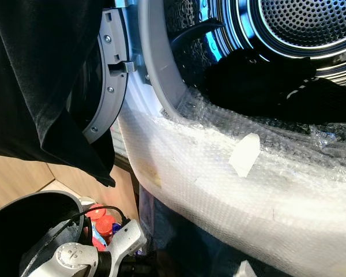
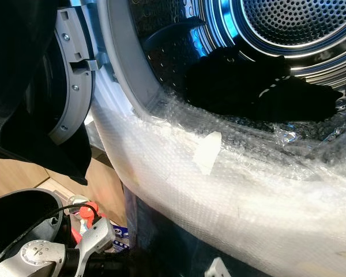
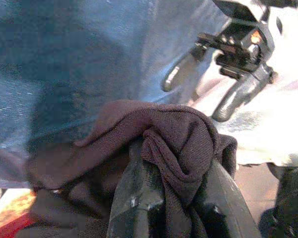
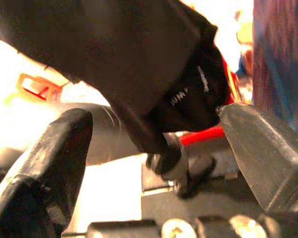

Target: Clothes washing

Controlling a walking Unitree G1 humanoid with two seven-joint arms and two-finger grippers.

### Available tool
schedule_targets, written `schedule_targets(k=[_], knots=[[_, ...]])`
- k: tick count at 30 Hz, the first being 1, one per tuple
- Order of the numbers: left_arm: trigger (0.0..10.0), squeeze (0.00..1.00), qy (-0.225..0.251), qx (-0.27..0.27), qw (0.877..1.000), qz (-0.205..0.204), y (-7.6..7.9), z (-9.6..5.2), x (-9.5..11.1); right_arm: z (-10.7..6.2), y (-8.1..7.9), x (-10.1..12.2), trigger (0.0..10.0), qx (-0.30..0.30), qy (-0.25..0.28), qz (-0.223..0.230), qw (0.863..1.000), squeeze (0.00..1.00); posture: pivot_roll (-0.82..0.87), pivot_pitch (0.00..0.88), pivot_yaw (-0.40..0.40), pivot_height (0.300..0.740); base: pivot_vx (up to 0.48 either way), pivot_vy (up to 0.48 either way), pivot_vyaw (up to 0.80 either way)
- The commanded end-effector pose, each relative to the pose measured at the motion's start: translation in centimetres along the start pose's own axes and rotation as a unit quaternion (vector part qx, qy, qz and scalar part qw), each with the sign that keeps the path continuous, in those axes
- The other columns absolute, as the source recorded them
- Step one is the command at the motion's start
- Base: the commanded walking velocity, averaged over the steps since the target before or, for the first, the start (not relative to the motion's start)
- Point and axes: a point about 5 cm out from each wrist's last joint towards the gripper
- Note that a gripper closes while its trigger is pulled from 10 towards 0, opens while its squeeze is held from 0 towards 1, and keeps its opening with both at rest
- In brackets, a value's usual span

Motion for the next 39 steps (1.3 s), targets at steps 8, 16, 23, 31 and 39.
schedule_targets(k=[8,16,23,31,39], knots=[[0.0,0.0,0.026,-0.033,0.998,0.04,0.7,1.8,2.3,1.4,-2.7,2.1,10.0,0.09,0.057,-0.016,0.994,1.0,-0.01,0.0,0.028,0.74,0.0,0.0,0.0],[0.0,0.0,0.036,-0.039,0.996,0.07,0.7,3.6,3.6,2.4,-2.5,3.5,10.0,0.053,0.052,-0.04,0.996,1.0,-0.02,0.0,0.037,0.74,0.0,0.0,0.0],[0.0,0.0,0.058,-0.046,0.994,0.083,0.9,5.2,5.0,3.2,-2.5,4.6,10.0,0.051,0.066,-0.038,0.996,1.0,-0.02,0.0,0.027,0.74,0.0,0.0,0.0],[0.0,0.0,0.091,-0.005,0.992,0.092,0.3,6.5,6.4,3.2,-3.3,4.6,10.0,0.069,0.068,-0.032,0.995,1.0,-0.03,0.0,0.031,0.74,0.0,0.0,0.0],[0.0,0.0,0.128,0.022,0.989,0.076,0.9,8.0,7.2,3.7,-2.4,4.8,10.0,0.016,0.069,-0.038,0.997,1.0,-0.04,0.0,0.034,0.74,0.0,0.0,0.0]])
Point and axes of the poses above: a point about 5 cm out from each wrist's last joint towards the gripper, its own z axis pointing out of the wrist towards the gripper, its own x axis along the axis of the wrist's last joint, y = z × x, and after that the axes turned 7 degrees about -z, right-handed
